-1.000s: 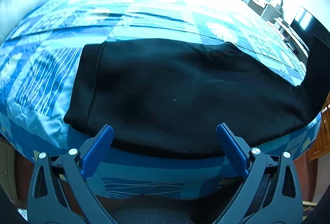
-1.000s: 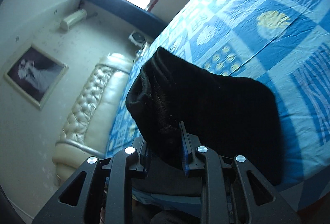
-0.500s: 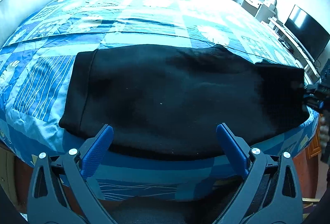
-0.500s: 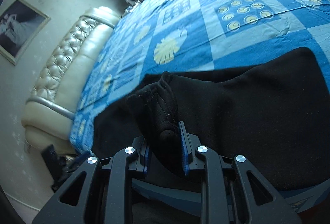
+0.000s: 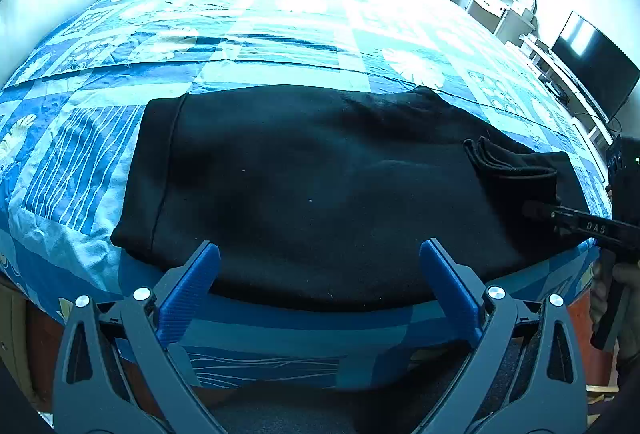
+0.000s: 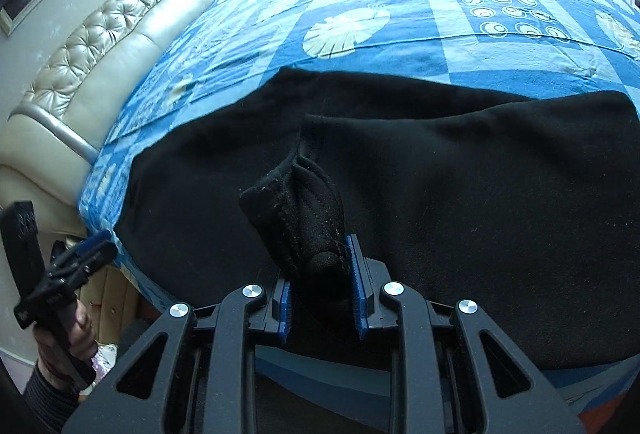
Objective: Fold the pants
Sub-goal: 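Lay the hem onto the folded pants and open the right gripper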
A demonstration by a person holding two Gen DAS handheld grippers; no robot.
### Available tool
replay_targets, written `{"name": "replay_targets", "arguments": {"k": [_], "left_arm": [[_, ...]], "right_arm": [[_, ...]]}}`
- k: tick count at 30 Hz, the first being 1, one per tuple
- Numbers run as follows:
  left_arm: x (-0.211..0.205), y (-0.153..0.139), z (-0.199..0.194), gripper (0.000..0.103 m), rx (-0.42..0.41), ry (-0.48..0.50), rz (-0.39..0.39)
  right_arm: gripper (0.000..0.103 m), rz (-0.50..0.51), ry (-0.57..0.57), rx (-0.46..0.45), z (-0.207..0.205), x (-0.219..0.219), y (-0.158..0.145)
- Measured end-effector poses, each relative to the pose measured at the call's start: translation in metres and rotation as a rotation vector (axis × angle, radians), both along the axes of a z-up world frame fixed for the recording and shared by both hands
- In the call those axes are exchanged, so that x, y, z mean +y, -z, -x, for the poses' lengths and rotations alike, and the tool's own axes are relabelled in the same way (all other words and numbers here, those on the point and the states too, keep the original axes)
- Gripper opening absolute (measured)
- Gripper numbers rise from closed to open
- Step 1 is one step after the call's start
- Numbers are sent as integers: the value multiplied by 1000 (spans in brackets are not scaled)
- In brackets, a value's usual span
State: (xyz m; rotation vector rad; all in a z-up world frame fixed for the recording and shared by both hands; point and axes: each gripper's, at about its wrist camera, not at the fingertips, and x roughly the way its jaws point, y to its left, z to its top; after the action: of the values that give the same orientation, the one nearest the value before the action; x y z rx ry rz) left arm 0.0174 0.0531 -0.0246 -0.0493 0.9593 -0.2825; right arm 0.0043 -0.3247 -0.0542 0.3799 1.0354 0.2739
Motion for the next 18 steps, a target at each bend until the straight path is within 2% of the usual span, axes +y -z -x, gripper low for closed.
{"name": "replay_targets", "arguments": {"k": [10,15,18], "left_arm": [[0,1,-1,100,5,1,1],[-1,3,0,100,6,3,0],[-2,3,-1,100,4,4,-1]], "right_arm": [[52,-50,-38,-5,11,12,1],[54,-65,-78,-2,14,26,0],[60,-62,-84,-6,14,30,0]]}}
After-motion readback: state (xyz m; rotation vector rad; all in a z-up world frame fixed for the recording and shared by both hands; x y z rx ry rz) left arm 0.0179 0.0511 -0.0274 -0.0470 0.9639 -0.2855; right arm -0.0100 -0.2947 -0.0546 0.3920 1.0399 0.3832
